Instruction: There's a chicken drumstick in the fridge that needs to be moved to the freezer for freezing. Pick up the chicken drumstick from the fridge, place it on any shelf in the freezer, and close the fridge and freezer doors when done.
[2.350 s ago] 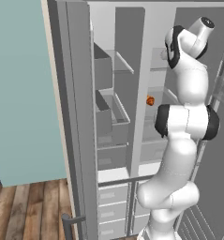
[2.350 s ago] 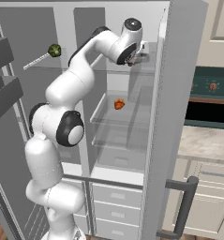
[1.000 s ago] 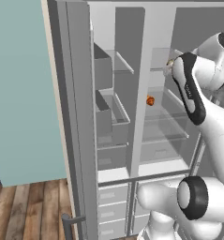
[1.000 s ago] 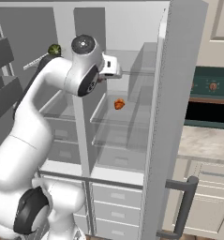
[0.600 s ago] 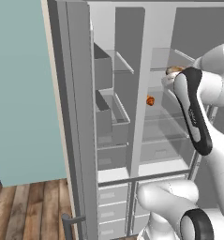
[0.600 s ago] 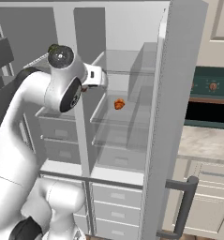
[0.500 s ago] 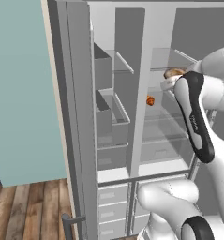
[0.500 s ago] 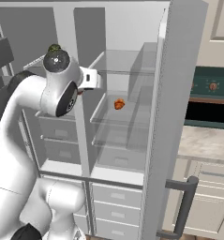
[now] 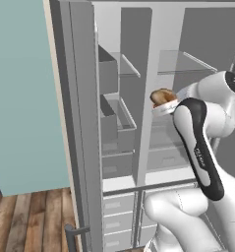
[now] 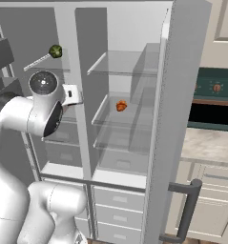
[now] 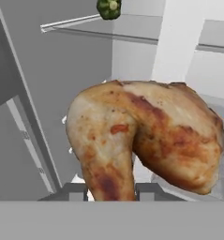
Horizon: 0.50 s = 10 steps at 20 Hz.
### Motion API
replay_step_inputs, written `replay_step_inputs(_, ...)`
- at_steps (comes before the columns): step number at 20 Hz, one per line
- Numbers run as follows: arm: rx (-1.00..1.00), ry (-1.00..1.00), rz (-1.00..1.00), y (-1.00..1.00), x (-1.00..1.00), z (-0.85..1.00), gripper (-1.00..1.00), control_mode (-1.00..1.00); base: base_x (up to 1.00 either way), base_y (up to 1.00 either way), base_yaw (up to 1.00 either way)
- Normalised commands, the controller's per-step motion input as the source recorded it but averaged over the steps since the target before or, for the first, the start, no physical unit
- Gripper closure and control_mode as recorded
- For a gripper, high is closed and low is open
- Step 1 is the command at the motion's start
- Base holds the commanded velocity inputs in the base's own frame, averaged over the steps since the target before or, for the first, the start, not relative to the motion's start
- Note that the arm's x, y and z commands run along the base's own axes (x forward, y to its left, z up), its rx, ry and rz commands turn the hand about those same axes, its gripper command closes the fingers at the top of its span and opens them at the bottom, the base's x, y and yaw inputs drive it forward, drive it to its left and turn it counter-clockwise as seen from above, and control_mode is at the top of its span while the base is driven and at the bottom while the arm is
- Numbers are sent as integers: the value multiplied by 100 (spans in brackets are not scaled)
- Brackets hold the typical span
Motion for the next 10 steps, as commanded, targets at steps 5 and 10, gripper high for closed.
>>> replay_step_inputs(5,-1,0,14,16,0,-38,100,-100,0,0,0)
replay_step_inputs(10,0,0,12,32,10,-53,100,-100,0,0,0)
